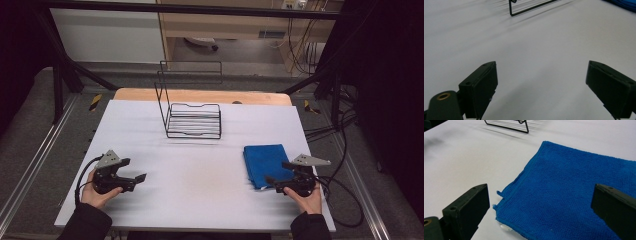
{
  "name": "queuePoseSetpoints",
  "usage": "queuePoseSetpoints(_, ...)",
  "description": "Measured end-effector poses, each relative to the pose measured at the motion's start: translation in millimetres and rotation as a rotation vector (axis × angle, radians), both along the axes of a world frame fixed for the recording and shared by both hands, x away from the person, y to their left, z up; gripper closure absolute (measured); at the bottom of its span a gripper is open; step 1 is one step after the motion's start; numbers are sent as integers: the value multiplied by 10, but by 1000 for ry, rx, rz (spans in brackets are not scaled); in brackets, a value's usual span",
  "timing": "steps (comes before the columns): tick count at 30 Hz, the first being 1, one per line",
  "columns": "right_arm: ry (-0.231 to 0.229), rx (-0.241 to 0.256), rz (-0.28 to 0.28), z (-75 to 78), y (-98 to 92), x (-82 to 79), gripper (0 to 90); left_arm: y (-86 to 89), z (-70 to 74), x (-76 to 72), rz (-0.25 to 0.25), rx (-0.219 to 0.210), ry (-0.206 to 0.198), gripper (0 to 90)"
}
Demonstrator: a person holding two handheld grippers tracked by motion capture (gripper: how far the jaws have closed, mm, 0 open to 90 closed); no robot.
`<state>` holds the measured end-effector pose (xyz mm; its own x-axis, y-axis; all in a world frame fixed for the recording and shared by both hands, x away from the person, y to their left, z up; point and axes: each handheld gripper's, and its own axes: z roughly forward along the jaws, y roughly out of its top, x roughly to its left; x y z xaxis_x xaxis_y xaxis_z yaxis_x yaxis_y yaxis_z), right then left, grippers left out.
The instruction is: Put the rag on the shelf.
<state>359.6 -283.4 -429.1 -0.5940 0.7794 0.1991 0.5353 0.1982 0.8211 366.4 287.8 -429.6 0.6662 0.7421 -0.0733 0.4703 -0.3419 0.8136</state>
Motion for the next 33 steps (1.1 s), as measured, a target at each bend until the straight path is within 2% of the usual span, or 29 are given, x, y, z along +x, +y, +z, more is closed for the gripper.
queuePoseSetpoints(7,7,-7,-6,-6,16,-2,27,-22,-21,-15,-11,23,2,107)
queuePoseSetpoints(11,14,-43,-14,-5,78,11,47,-19,-26,-13,-11,27,1,106)
queuePoseSetpoints(21,19,-89,-7,34,281,59,117,-19,-34,-13,1,36,-2,107)
queuePoseSetpoints(22,24,-111,-4,32,349,84,143,-17,-34,-12,3,36,-2,107)
queuePoseSetpoints(23,24,-111,-4,32,349,84,143,-16,-34,-11,3,36,-2,107)
queuePoseSetpoints(25,47,-146,-1,18,452,124,215,-16,-34,-9,6,38,-3,107)
queuePoseSetpoints(26,47,-146,-1,18,452,124,215,-15,-35,-8,6,39,-2,107)
queuePoseSetpoints(28,75,-198,10,-28,566,187,296,-14,-37,-6,7,38,2,110)
queuePoseSetpoints(30,88,-223,17,-60,634,215,348,-16,-40,-4,7,38,3,110)
queuePoseSetpoints(32,90,-234,21,-68,658,224,363,-16,-42,-2,8,40,4,111)
queuePoseSetpoints(33,98,-255,28,-86,728,243,413,-16,-43,2,8,42,5,111)
